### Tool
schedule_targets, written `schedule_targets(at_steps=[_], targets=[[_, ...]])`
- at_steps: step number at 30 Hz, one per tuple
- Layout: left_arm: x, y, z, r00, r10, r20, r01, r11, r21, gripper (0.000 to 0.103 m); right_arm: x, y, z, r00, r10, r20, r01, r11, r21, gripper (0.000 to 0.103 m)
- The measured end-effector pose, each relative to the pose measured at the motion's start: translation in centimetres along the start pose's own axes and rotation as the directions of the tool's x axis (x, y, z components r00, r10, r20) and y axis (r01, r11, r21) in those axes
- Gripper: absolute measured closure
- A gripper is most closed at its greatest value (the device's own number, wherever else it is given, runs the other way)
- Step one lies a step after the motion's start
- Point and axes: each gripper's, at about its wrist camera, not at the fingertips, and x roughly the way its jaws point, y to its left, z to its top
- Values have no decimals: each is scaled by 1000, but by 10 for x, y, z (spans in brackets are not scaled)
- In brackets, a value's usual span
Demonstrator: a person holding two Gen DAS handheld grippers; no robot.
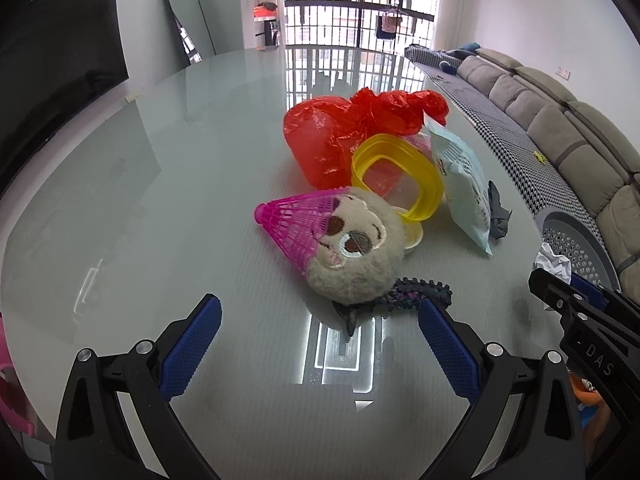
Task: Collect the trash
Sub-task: 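Grasp the white crumpled tissue with the right gripper, then carry the tissue to the grey basket with the right gripper while the left gripper grasps the dark spiky toy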
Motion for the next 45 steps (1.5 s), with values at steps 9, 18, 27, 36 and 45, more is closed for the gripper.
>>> schedule_targets(at_steps=[9,18,27,36,45], targets=[[21,-26,-10,997,-54,-63,53,999,-6,6,-12,-18,-9,1000,11,12,-12,999,43,69],[34,-41,-1,998,15,-57,-15,1000,5,6,-14,-35,-12,1000,22,16,-23,997,79,69],[21,-51,-6,1000,10,-24,-8,997,83,27,-20,-44,-16,999,26,26,-29,994,104,69],[-8,-41,-10,1000,-30,3,30,996,88,27,-29,-49,-18,999,37,38,-41,993,113,69],[-35,-66,-13,993,-112,43,105,983,151,27,-48,-67,-25,998,10,66,-19,989,144,69]])
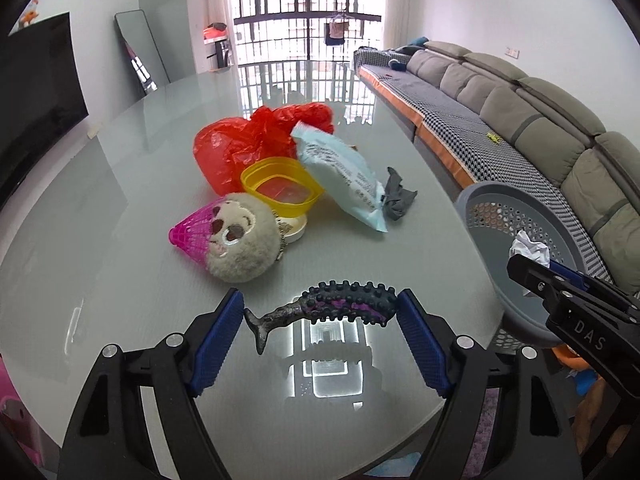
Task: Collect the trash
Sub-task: 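Carry the tissue to the grey basket with the right gripper while the left gripper grasps the dark spiky toy, then open both grippers over the grey basket to drop tissue and spiky toy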
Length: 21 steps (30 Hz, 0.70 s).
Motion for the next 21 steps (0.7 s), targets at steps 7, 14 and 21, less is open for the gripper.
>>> schedule_targets(at_steps=[7,14,21], targets=[[4,-51,17,995,-102,23,100,992,82,27,-20,-55,-2,995,-98,25,96,991,99,69],[25,-119,33,978,-209,8,204,961,188,27,-21,-117,-3,983,-183,12,179,968,176,69],[58,-160,42,977,-208,-41,212,953,216,27,10,-149,3,980,-189,-58,197,962,187,69]])
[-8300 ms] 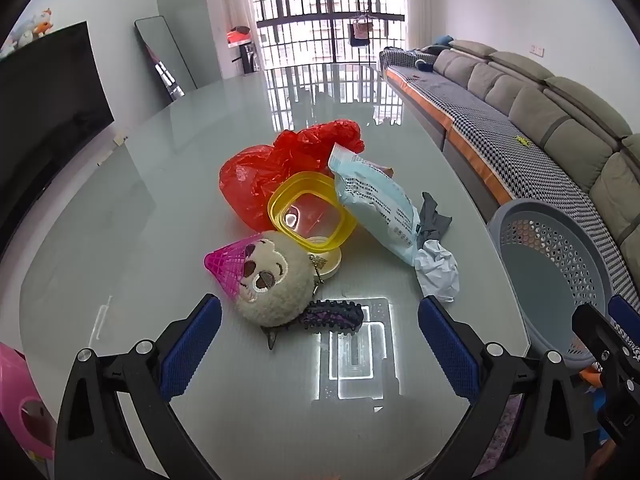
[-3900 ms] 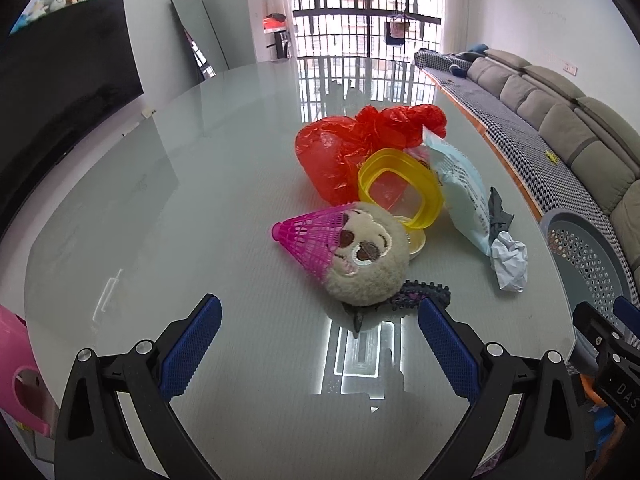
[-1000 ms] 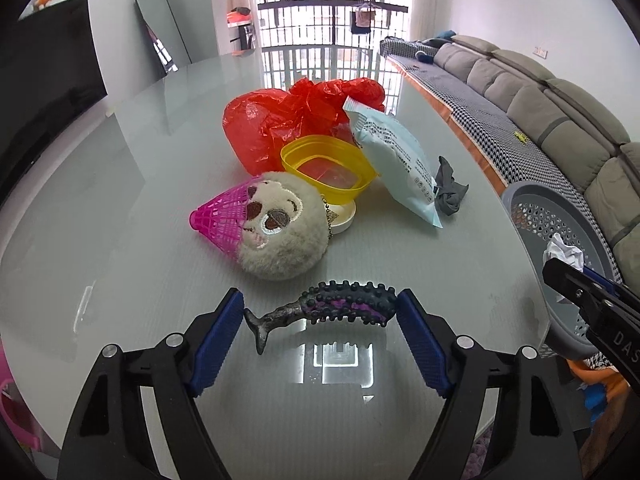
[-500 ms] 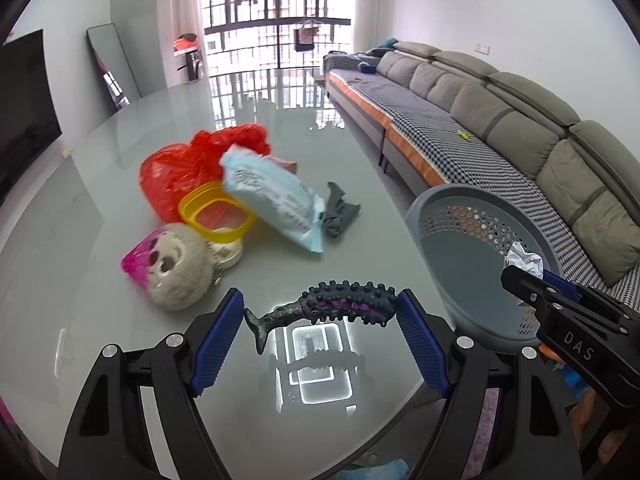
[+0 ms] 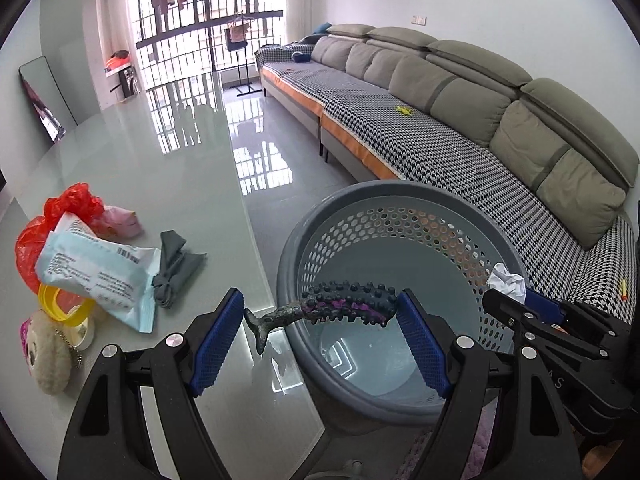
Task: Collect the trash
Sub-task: 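Open both grippers over the grey basket to drop tissue and spiky toy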
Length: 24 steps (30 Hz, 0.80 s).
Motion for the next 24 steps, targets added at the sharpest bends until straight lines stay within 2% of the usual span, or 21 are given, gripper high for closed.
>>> schedule_targets(at_steps=[8,18,20,22,24], targets=[[32,-13,5,999,17,-50,-16,1000,14,26,31,-4,9,999,-20,-35,19,999,-27,69],[48,-12,6,997,36,-73,-35,999,12,26,46,-8,14,998,-23,-50,21,999,-32,68],[48,-11,6,997,36,-72,-36,999,6,26,45,-8,15,999,-28,-44,26,999,-33,60],[50,-12,6,996,34,-77,-33,999,4,26,43,-7,15,999,-27,-32,26,999,-37,45],[50,-11,6,996,36,-80,-36,999,3,25,41,-6,15,999,-29,-24,28,999,-41,44]])
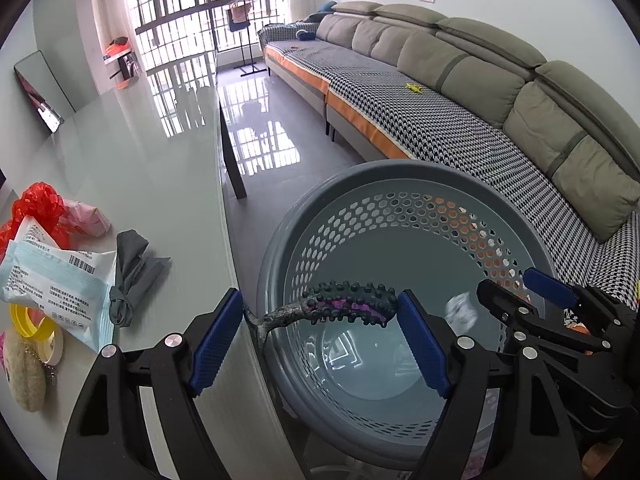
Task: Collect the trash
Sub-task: 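Open both grippers over the grey basket to drop tissue and spiky toy, then move both open grippers back toward the trash on the table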
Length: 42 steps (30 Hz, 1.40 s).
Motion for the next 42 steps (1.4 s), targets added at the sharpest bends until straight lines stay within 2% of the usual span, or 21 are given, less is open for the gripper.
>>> schedule_targets(at_steps=[3,21,42], targets=[[-3,1,1,1000,6,9,-6,1000,-3,17,-1,0,1,1000,-4,3,4,1000,1,42],[-13,10,-1,998,67,21,-66,998,-16,17,-5,4,-4,999,-41,2,41,999,4,42],[-69,25,-18,990,90,104,-86,995,-40,13,-69,25,-20,995,-19,99,19,1000,-1,42]])
